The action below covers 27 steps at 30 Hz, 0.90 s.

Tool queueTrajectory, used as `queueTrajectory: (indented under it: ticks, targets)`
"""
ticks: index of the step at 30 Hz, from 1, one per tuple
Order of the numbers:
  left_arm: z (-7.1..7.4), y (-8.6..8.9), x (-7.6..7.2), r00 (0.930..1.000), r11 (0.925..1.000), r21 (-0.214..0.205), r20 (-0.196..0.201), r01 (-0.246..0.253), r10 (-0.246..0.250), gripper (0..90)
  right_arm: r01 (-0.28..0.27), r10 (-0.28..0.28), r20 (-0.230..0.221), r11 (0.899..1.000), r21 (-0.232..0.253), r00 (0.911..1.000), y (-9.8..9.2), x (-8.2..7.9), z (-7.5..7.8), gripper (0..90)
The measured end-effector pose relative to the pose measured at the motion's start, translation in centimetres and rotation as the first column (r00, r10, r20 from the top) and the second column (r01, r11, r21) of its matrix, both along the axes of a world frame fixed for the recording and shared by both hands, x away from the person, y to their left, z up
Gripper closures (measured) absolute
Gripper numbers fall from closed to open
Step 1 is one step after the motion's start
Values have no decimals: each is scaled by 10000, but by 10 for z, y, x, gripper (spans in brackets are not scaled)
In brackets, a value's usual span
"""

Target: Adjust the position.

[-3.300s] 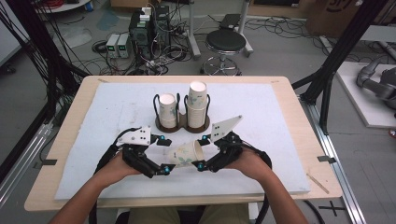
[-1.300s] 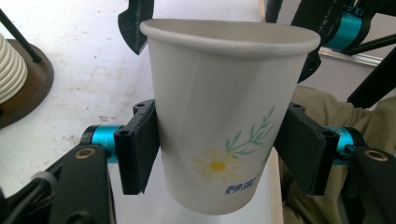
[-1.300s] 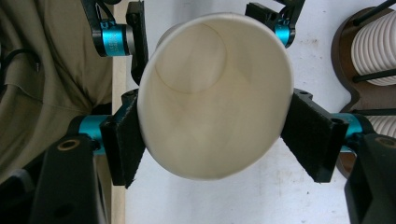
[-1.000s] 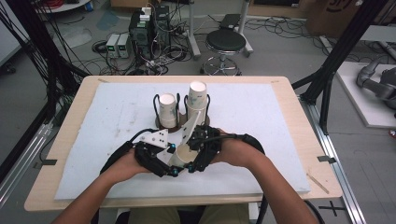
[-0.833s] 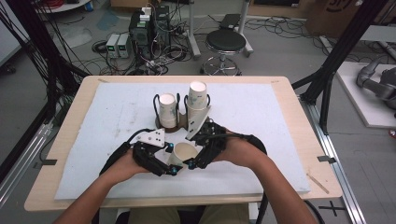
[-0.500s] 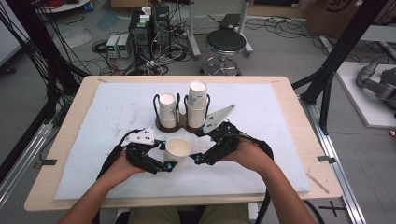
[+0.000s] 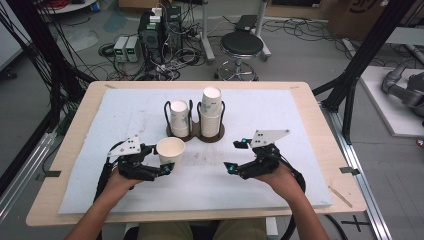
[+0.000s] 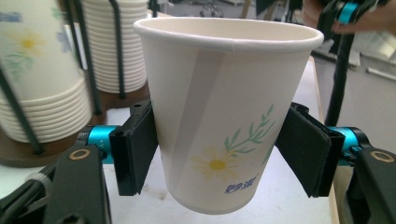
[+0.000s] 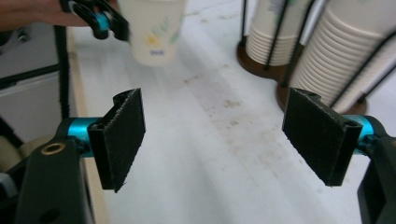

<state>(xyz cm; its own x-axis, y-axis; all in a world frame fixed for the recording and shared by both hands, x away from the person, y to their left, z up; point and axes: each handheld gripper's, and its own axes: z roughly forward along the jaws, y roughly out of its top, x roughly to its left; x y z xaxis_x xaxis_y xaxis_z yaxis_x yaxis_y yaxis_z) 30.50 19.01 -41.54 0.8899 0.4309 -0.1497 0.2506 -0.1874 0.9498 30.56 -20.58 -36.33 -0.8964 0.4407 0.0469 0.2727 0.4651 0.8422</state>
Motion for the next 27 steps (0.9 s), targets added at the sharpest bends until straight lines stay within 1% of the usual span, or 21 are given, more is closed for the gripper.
queueTrajectory:
  ticks: [1, 4, 8, 13, 14, 16, 17, 19, 21, 22, 23, 25, 27]
  targets:
    - [0, 2, 0, 9999, 10000, -19, 70, -95, 95, 310, 0, 0, 0, 10000, 0, 10000, 0, 0, 0, 220]
    - [1, 8, 0, 9989, 9987, -316, 256, -389, 397, 310, 379, -381, 58, 9988, 321, 9993, -10, -3, -7, 220]
    - [2, 14, -2, 9963, 9958, -556, 420, -729, 752, 310, 894, -909, 214, 9939, 653, 9956, -22, -7, -14, 220]
    - [1, 19, -2, 9936, 9925, -802, 584, -923, 971, 309, 1560, -1589, 232, 9830, 969, 9870, -37, -12, -23, 220]
    - [1, 20, -3, 9928, 9915, -871, 624, -965, 1021, 310, 1668, -1708, 325, 9809, 998, 9848, -39, -12, -24, 220]
    - [1, 23, -3, 9907, 9897, -954, 744, -1066, 1139, 310, 1881, -1921, 282, 9763, 1070, 9810, -44, -14, -28, 220]
    - [1, 24, -3, 9895, 9884, -1016, 785, -1132, 1214, 309, 1955, -2001, 344, 9748, 1073, 9792, -46, -15, -30, 220]
    - [0, 28, -4, 9873, 9858, -1098, 813, -1272, 1364, 309, 2151, -2197, 266, 9694, 1184, 9752, -49, -16, -34, 220]
    - [-1, 31, -4, 9858, 9835, -1190, 817, -1364, 1467, 310, 2288, -2332, 237, 9660, 1202, 9722, -53, -17, -38, 220]
    - [-2, 33, -4, 9849, 9824, -1210, 810, -1426, 1529, 310, 2388, -2430, 261, 9648, 1099, 9697, -55, -18, -40, 220]
    - [-2, 34, -4, 9836, 9813, -1236, 855, -1474, 1586, 310, 2388, -2430, 261, 9648, 1099, 9697, -55, -18, -40, 220]
    - [-3, 36, -4, 9814, 9796, -1216, 870, -1601, 1712, 310, 2502, -2539, 287, 9633, 971, 9668, -56, -19, -41, 221]
    - [-4, 38, -3, 9796, 9780, -1202, 867, -1702, 1812, 308, 2588, -2631, 351, 9612, 959, 9641, -58, -19, -41, 220]
